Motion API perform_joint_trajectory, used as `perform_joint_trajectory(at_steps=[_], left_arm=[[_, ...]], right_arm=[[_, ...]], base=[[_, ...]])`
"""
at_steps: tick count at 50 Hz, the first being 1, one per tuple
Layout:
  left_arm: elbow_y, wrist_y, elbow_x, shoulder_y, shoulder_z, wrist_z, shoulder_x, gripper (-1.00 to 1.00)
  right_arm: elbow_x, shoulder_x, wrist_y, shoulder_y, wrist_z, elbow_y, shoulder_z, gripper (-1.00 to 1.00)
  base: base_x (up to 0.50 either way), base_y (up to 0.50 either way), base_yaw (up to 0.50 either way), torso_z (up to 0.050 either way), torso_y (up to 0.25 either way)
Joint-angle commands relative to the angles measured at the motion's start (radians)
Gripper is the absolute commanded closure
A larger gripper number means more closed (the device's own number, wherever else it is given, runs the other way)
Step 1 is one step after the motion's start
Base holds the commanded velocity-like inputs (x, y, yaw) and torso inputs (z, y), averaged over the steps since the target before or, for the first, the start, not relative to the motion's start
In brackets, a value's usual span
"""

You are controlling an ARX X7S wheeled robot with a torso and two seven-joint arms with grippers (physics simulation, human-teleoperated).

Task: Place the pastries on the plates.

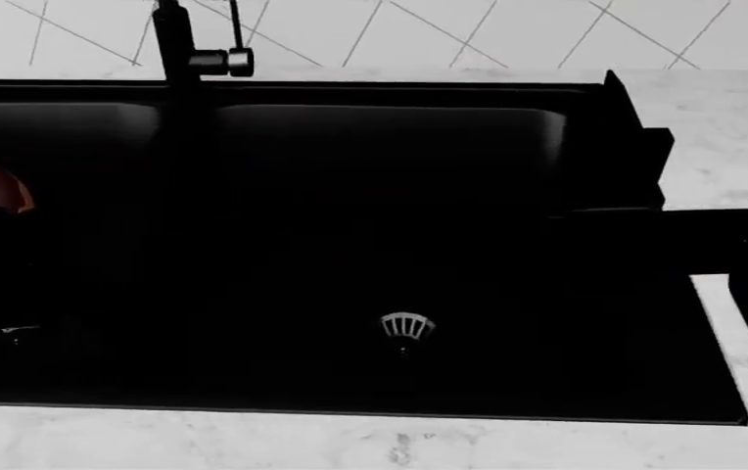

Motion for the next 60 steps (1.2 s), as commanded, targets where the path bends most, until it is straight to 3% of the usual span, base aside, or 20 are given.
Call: perform_joint_trajectory(at_steps=[1, 60], left_arm=[[-0.008, 0.022, -0.005, -0.002, 0.008, -0.004, -0.006, 1.00], [-0.012, 0.053, 0.016, -0.006, 0.042, 0.021, -0.024, 1.00]], right_arm=[[0.003, -0.005, 0.005, 0.002, 0.002, 0.000, -0.001, -1.00], [-0.027, 0.003, -0.025, -0.056, -0.008, 0.007, 0.013, -1.00]], base=[[0.00, 0.50, 0.00, 0.000, 0.000], [0.00, 0.50, 0.00, 0.000, 0.000]])
